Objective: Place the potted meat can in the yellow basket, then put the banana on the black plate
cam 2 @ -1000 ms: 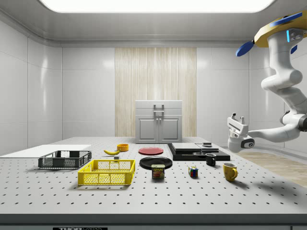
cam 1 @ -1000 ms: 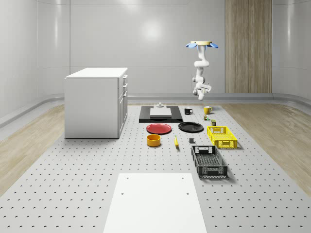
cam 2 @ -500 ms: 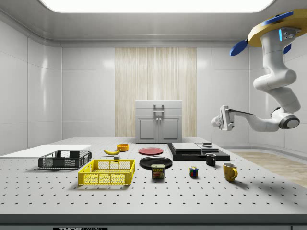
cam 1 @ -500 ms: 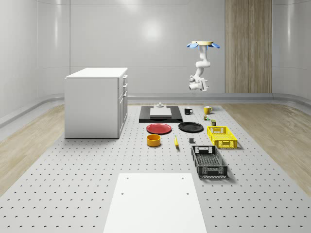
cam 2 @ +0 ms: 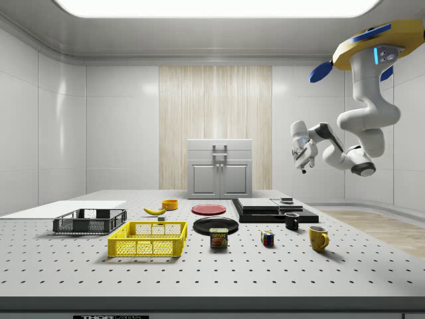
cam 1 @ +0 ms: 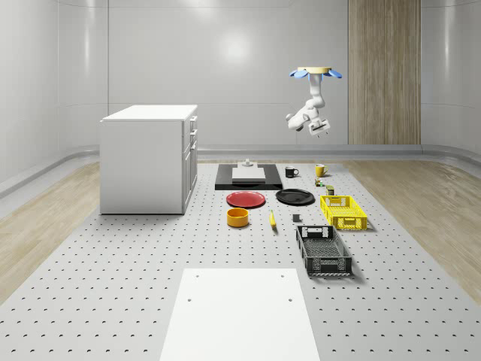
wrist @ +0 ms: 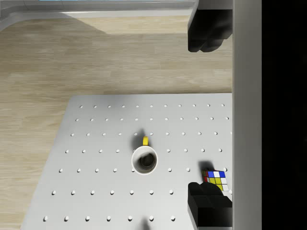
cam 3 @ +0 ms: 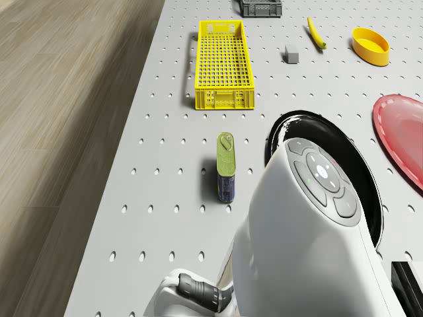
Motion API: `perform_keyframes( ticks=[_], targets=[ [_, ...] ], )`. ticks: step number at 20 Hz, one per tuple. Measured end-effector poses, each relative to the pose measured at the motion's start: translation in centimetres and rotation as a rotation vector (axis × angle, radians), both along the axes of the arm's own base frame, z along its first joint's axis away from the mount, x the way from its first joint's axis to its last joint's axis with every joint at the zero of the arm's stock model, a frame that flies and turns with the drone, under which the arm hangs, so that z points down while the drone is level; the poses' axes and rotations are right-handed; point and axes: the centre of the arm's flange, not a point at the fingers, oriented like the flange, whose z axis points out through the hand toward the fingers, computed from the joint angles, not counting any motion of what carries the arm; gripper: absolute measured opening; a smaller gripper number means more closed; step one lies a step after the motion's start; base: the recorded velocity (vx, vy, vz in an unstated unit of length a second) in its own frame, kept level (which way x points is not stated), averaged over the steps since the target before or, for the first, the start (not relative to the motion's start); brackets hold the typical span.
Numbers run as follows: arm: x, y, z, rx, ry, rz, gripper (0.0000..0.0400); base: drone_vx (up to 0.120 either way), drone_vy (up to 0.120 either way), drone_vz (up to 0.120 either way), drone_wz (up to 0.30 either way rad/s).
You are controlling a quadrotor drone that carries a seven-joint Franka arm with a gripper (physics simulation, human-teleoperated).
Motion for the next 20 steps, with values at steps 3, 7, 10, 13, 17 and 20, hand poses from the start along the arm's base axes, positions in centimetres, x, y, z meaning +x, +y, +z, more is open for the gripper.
perform_keyframes(
  ticks=[3,7,10,13,17,20],
  targets=[
    [0.0,-1.3,-0.4,-0.138,0.003,-0.004,0.04,0.12,0.0,-0.12,0.0],
    [0.0,-2.3,-0.6,-0.239,0.006,-0.007,0.04,0.12,0.0,-0.12,0.0],
    [0.0,-2.7,-0.6,-0.278,0.007,-0.008,0.04,0.12,-0.107,-0.12,0.0],
    [0.0,-2.9,-0.6,-0.301,0.008,-0.008,0.04,0.12,0.0,-0.12,0.0],
    [0.0,-3.1,-0.6,-0.318,0.008,-0.008,0.04,0.12,0.0,-0.12,0.0],
    [0.0,-3.1,-0.6,-0.324,0.009,-0.008,0.04,0.12,0.0,-0.12,0.0]
  ],
)
